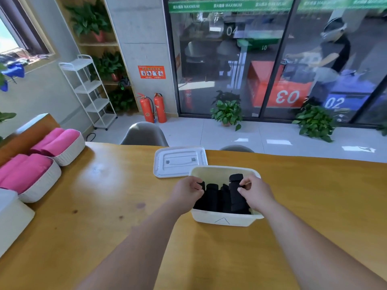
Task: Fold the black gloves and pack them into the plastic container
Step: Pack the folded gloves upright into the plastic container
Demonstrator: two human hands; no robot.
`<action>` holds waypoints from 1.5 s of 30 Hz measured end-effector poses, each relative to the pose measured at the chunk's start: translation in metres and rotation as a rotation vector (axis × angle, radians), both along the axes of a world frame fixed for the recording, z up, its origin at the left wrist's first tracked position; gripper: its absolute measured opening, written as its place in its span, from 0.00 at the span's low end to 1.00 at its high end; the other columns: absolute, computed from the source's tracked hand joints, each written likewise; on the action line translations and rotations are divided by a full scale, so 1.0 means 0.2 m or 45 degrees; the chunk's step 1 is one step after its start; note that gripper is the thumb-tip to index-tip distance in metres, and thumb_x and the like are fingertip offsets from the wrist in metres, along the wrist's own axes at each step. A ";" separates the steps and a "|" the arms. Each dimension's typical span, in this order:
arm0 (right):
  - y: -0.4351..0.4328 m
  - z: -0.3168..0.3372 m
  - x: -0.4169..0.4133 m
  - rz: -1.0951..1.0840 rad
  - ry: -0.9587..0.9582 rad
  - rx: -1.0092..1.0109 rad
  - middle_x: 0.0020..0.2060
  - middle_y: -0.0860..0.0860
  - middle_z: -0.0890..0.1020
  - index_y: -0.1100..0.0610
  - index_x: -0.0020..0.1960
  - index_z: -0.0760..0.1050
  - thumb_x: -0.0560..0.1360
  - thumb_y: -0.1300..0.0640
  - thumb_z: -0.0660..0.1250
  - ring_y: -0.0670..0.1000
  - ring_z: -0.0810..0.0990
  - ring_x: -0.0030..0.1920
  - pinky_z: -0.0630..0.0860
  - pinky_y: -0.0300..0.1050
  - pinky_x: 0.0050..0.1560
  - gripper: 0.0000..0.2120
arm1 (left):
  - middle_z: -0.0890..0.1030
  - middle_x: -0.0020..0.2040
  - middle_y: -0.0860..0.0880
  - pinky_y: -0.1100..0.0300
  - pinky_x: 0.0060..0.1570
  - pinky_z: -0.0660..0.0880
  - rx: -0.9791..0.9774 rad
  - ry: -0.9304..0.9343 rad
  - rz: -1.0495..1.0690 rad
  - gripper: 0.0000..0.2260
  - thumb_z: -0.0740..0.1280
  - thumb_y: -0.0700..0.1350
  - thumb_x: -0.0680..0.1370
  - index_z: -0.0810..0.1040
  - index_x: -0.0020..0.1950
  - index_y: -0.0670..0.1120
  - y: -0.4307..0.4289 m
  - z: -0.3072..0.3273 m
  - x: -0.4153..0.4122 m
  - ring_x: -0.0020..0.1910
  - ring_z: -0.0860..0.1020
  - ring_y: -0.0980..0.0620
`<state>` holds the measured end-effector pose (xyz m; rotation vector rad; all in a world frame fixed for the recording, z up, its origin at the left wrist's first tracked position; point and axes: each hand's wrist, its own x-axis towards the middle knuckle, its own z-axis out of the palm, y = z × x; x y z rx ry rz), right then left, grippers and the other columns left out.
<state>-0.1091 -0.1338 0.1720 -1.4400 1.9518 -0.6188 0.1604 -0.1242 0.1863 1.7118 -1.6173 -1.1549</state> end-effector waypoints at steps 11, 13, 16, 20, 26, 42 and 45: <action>-0.15 -0.14 0.06 0.074 0.202 0.209 0.52 0.46 0.81 0.45 0.54 0.76 0.81 0.50 0.72 0.48 0.80 0.47 0.76 0.45 0.45 0.05 | 0.82 0.55 0.61 0.55 0.58 0.81 -0.178 -0.335 -0.116 0.15 0.68 0.45 0.81 0.80 0.66 0.58 -0.12 -0.08 -0.07 0.57 0.79 0.61; -0.16 -0.17 0.10 0.106 0.216 0.273 0.51 0.45 0.80 0.45 0.55 0.75 0.82 0.51 0.71 0.49 0.80 0.48 0.76 0.48 0.47 0.05 | 0.82 0.57 0.59 0.57 0.59 0.79 -0.236 -0.392 -0.163 0.15 0.66 0.42 0.81 0.80 0.66 0.56 -0.12 -0.10 -0.07 0.57 0.78 0.59; -0.18 -0.22 0.13 0.133 0.164 0.334 0.54 0.47 0.79 0.47 0.58 0.75 0.82 0.54 0.69 0.51 0.79 0.50 0.76 0.47 0.47 0.06 | 0.81 0.58 0.56 0.64 0.61 0.71 -0.311 -0.490 -0.239 0.15 0.66 0.40 0.82 0.81 0.67 0.53 -0.12 -0.14 -0.09 0.56 0.75 0.57; -0.18 -0.26 0.15 0.087 0.080 0.339 0.55 0.48 0.80 0.49 0.60 0.76 0.82 0.55 0.70 0.52 0.79 0.52 0.75 0.47 0.50 0.08 | 0.81 0.60 0.56 0.56 0.65 0.75 -0.365 -0.592 -0.321 0.16 0.68 0.41 0.82 0.81 0.68 0.53 -0.12 -0.19 -0.10 0.62 0.76 0.53; -0.16 -0.30 0.13 0.033 -0.127 0.311 0.50 0.50 0.82 0.48 0.58 0.78 0.80 0.56 0.74 0.53 0.83 0.49 0.83 0.54 0.54 0.09 | 0.80 0.67 0.55 0.55 0.73 0.67 -0.376 -0.764 -0.443 0.17 0.68 0.47 0.82 0.79 0.72 0.55 -0.13 -0.21 -0.14 0.69 0.73 0.51; -0.14 -0.34 0.14 0.480 0.265 0.401 0.46 0.46 0.82 0.46 0.71 0.78 0.75 0.64 0.77 0.47 0.81 0.45 0.72 0.36 0.40 0.27 | 0.67 0.76 0.49 0.43 0.64 0.77 0.068 -1.132 -0.989 0.23 0.65 0.48 0.85 0.71 0.80 0.58 -0.24 -0.22 -0.25 0.69 0.68 0.43; -0.14 -0.35 0.15 0.534 0.316 0.401 0.49 0.47 0.83 0.46 0.75 0.76 0.80 0.63 0.71 0.49 0.81 0.46 0.72 0.37 0.42 0.26 | 0.64 0.77 0.49 0.43 0.62 0.78 0.096 -1.184 -1.027 0.23 0.63 0.47 0.86 0.69 0.81 0.58 -0.25 -0.23 -0.26 0.69 0.67 0.42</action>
